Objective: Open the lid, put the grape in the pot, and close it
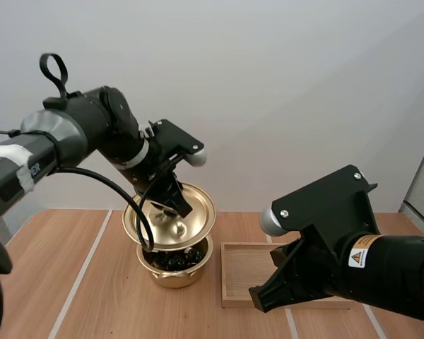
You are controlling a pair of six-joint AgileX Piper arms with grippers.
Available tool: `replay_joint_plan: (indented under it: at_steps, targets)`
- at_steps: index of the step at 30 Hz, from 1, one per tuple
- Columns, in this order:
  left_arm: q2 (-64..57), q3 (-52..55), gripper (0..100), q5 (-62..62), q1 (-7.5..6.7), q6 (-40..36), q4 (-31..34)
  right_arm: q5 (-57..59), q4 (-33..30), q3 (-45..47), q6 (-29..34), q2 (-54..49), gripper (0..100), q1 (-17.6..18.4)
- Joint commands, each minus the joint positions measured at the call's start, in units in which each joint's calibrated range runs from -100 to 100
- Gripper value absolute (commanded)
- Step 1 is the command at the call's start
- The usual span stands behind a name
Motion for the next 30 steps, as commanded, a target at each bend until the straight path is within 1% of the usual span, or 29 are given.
replay_joint_plan:
  at_steps: [1,8,15,26,30]
  targets:
    - [2.13,3.49,0,-8.46,-0.09,2.73,-4.02,0.16,-0.38,0.25,0.23,-0.65,0,-0.18]
    - [9.33,4.46,0,-15.71,-0.09,4.28,-5.21,0.16,-0.38,0.25,0.23,-0.65,0,-0.18]
    - [15.04,4.46,0,-16.77,-0.09,5.01,-5.21,0.16,-0.38,0.25,0.23,-0.65,0,-0.18]
    - [17.73,4.56,0,-21.13,-0.09,5.59,-5.1,0.12,-0.28,0.25,0.23,-0.65,0,-0.18]
    - [17.73,4.56,0,-22.9,-0.09,5.59,-3.54,0.12,-0.15,0.25,0.23,-0.65,0,-0.18]
